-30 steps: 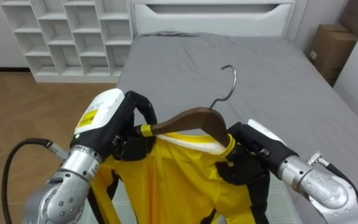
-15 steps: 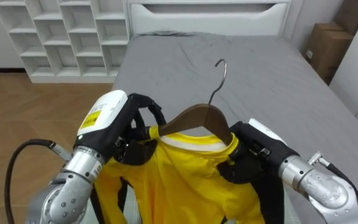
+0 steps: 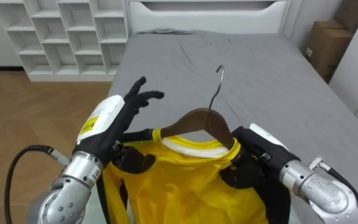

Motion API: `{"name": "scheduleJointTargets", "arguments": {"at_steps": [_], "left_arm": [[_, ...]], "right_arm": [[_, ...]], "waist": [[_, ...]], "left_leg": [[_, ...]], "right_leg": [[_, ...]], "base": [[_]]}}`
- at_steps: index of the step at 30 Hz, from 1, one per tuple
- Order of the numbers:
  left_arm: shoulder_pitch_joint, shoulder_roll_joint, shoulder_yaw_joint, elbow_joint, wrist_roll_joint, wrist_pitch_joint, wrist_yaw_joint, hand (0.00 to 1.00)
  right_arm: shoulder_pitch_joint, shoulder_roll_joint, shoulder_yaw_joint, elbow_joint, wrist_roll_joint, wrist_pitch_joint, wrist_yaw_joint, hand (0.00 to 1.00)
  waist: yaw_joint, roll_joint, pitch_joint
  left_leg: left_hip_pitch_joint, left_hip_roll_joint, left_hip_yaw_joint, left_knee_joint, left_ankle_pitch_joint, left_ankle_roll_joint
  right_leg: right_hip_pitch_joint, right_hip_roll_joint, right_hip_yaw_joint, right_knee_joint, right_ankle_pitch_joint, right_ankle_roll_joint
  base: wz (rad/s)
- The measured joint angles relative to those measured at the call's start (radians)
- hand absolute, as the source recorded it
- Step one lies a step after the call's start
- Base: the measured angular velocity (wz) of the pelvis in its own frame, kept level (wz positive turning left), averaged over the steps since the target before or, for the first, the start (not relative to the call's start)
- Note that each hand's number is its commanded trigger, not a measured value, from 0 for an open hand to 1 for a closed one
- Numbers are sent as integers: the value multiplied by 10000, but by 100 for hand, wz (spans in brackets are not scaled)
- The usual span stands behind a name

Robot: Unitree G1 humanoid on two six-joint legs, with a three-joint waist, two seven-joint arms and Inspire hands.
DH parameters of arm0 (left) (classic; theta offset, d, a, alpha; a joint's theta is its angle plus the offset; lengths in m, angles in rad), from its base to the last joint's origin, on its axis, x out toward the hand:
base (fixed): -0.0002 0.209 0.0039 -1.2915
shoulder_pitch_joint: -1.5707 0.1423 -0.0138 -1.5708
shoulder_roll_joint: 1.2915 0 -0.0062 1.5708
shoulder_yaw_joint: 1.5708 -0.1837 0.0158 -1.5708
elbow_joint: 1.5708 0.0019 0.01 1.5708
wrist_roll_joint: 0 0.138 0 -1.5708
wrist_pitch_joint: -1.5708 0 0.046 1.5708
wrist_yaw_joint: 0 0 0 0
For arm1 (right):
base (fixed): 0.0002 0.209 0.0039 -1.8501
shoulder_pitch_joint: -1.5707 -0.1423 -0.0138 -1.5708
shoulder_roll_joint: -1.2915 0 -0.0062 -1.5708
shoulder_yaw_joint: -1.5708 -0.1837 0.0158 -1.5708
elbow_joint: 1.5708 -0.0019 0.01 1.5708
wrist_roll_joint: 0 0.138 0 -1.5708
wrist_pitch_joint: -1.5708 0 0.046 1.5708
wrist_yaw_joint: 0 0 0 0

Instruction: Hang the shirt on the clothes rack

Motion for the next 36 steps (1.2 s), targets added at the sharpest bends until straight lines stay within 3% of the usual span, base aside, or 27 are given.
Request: {"name": "scheduleJointTargets", "arguments": {"at_steps": [16, 24, 29, 36], "left_arm": [[29, -14, 96, 404, -467, 210, -404, 0], [59, -227, 669, 403, -1321, 211, -249, 0], [57, -232, 1703, 402, -2054, 208, 426, 0], [100, -248, 4234, 400, -2992, 206, 2104, 0]], "right_arm": [[3, 173, -8, -4, -424, 88, 86, 100], [2, 170, -57, -34, -706, 90, 107, 100], [194, 100, -203, -30, -694, 87, 91, 100], [1069, 74, -1611, -634, -933, 318, -34, 100]], "waist": [[-15, -19, 4], [5, 49, -39], [78, 106, -73], [548, 206, -136]], "left_leg": [[-53, 5, 0, 14, 0, 0], [-57, 10, -15, 27, -1, 0], [22, 24, -3, 31, -1, -1], [46, 16, 6, 17, -1, 1]], "right_leg": [[-21, -22, -100, -17, 0, 1], [-31, -28, -102, 29, 0, 2], [-6, -12, -100, 113, 0, 1], [-20, 6, -23, 113, 1, 0]], "base": [[0], [0], [-2], [-1]]}}
